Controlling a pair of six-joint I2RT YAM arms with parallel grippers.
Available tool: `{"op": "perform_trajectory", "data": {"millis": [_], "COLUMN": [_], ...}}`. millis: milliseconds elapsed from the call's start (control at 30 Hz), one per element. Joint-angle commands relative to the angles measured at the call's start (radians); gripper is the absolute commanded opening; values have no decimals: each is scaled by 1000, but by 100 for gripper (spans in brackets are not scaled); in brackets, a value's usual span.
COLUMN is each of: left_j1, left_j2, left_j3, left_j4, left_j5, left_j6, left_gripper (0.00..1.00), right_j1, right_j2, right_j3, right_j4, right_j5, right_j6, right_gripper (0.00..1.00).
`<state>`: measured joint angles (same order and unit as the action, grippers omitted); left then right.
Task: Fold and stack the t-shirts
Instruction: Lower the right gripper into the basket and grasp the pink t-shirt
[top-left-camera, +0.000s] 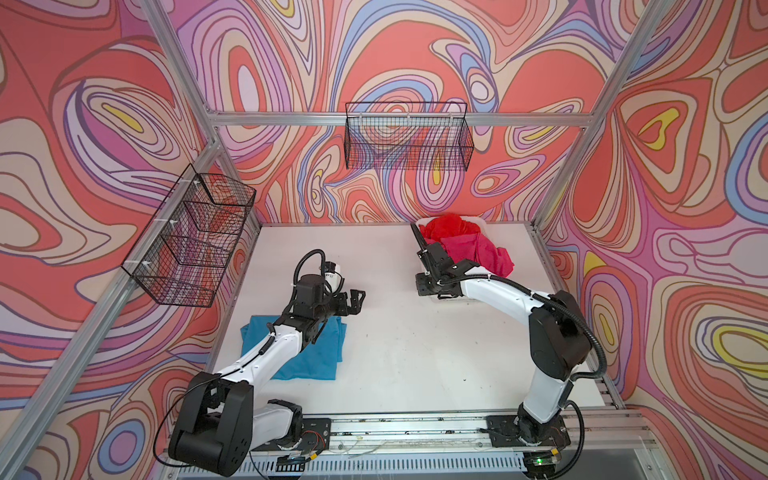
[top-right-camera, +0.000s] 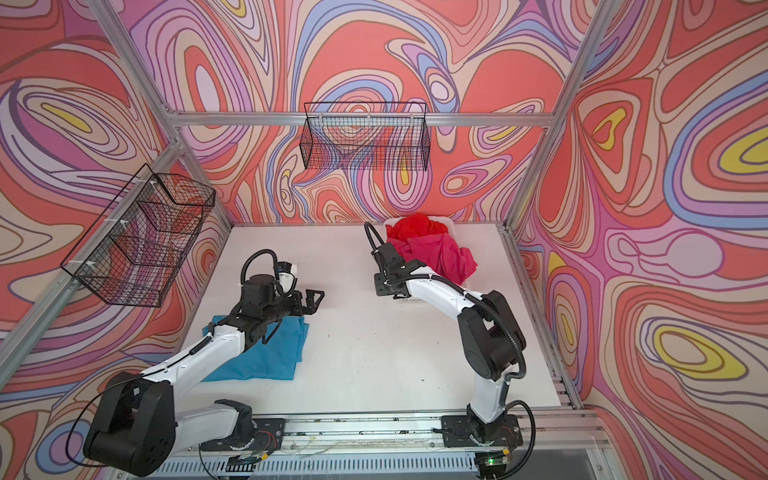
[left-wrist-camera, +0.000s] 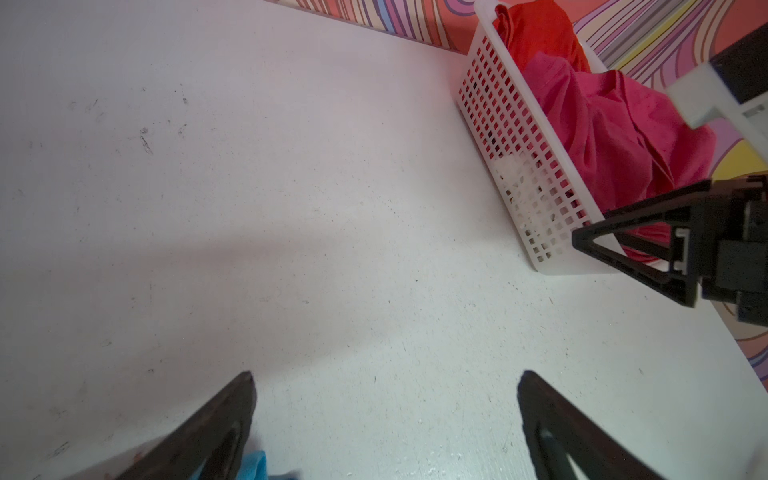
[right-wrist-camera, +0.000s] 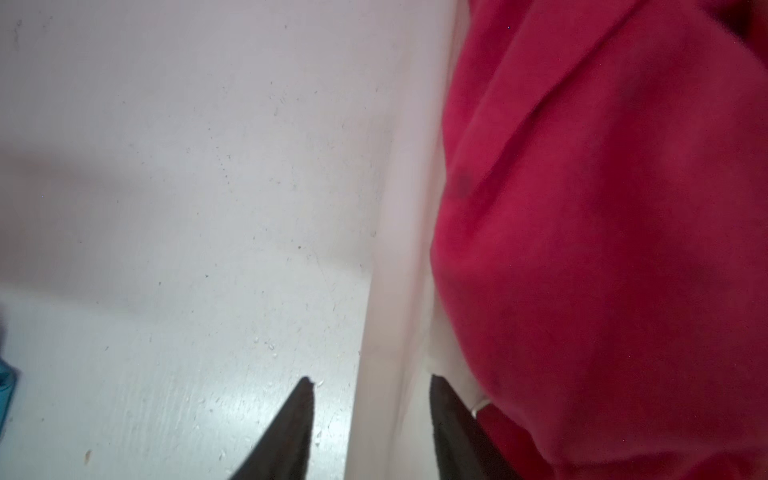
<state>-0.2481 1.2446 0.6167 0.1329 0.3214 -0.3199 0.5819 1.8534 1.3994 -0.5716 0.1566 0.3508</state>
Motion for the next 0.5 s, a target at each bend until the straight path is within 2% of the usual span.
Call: {"op": "perform_trajectory", "data": {"millis": [0, 100, 167, 400, 467], "left_j1": [-3, -2, -2, -3, -3], "left_j2": [-9, -11, -11, 8, 11], "left_j3": [-12, -12, -14, -9, -9], "left_j4": [16, 7, 8, 22, 22], "left_j5": [4, 1, 0, 14, 18], "left_j6": [-10, -5, -4, -14, -15], "left_gripper": [100, 100, 100, 100, 100], "right_j1": [-2, -24, -72, -265, -311], "right_j2": [30, -3, -34, -130, -141], "right_j3": [29, 6, -24, -132, -154], "right_j4": [1, -7, -4, 30, 52], "right_j5": [89, 149, 130, 91, 111], "right_j6": [-13, -39, -69, -251, -323], "right_gripper": [27, 6, 0, 0, 0]}}
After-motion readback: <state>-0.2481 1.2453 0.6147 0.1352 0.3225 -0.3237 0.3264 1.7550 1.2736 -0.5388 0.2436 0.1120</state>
